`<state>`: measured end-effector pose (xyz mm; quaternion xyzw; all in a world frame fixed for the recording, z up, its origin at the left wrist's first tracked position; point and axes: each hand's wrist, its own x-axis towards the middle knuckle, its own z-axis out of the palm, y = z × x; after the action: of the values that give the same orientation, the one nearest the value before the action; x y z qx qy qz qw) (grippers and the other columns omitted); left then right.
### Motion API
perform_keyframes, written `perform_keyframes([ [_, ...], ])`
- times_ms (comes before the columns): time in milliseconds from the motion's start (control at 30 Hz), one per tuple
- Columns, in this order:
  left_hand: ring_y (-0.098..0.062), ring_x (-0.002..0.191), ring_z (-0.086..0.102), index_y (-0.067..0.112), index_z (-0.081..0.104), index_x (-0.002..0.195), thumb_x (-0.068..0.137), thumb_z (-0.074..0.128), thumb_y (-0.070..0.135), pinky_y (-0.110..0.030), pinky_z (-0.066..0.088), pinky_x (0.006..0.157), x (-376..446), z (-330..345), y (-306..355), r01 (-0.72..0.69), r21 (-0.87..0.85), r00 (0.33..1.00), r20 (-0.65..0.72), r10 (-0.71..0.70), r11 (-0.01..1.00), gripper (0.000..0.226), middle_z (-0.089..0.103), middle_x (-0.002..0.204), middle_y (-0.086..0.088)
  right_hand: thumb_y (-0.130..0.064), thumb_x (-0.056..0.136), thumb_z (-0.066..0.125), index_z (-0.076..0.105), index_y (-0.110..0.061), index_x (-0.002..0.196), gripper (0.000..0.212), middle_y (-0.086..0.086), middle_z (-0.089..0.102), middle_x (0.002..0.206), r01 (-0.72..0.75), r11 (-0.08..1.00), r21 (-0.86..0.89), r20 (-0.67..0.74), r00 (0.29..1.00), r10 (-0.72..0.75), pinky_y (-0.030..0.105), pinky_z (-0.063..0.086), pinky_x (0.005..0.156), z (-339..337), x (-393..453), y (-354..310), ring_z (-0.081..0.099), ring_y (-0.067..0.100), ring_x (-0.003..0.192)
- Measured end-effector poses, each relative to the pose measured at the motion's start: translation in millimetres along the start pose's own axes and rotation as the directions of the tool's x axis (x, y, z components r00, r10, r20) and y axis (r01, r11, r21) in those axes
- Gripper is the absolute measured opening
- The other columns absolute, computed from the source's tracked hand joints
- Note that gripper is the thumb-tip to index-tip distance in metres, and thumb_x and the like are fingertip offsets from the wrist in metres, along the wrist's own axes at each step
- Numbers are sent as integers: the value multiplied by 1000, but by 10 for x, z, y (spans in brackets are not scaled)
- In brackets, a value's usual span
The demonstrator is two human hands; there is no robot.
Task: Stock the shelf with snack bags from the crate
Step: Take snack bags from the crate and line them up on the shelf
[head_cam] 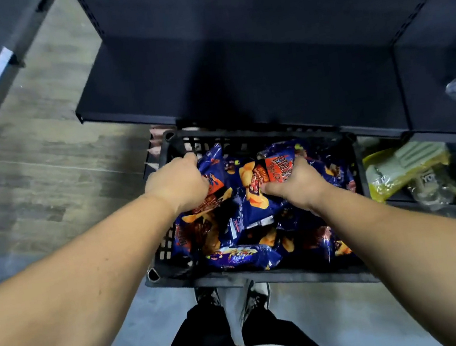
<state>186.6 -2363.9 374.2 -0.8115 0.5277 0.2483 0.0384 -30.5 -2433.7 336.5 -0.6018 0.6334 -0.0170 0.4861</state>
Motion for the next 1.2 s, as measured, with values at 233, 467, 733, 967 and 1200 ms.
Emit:
perform_keyframes([
  [233, -31, 103, 56, 20, 42, 102, 89, 47, 32, -41, 48, 86, -112, -340, 192, -74, 30, 994, -79, 77, 997, 19, 57, 115, -7, -62, 74, 69, 45, -13, 119, 71, 4, 60, 114, 98, 953, -287, -123, 983, -138, 46, 45, 96, -386, -160, -294, 58, 29, 107],
  [467, -34, 103, 57, 19, 43, 104, 86, 54, 28, -40, 46, 82, -122, -642, 158, -119, 66, 985, -120, 126, 991, 23, 58, 112, -8, -48, 75, 74, 48, -23, 111, 51, 4, 57, 112, 174, 860, -479, -86, 966, -243, 40, 46, 92, -621, -324, -607, 53, 28, 107],
  [733, -27, 84, 54, 20, 45, 105, 85, 52, 24, -36, 42, 68, -120, -1230, -214, -188, 99, 961, -188, 204, 977, 22, 55, 89, 0, -44, 80, 70, 39, -24, 120, 54, -4, 60, 97, 196, 785, -588, -98, 946, -309, 39, 44, 89, -616, -528, -1190, 60, 24, 97],
  [967, -26, 83, 50, 23, 44, 103, 86, 52, 26, -36, 45, 73, -182, -2003, -880, -286, 205, 897, -287, 337, 936, 19, 48, 90, 1, -49, 76, 71, 44, -29, 119, 54, -4, 58, 101, 219, 723, -656, -171, 889, -424, 39, 44, 88, -198, -762, -1985, 53, 24, 105],
  [1200, -24, 84, 48, 22, 47, 98, 88, 52, 25, -36, 45, 73, -227, -2694, -1291, -307, 268, 860, -332, 387, 913, 11, 49, 89, 2, -47, 81, 65, 41, -30, 98, 35, -10, 50, 85, 234, 632, -739, -242, 783, -573, 34, 36, 75, -67, -1031, -2681, 49, 21, 92],
])
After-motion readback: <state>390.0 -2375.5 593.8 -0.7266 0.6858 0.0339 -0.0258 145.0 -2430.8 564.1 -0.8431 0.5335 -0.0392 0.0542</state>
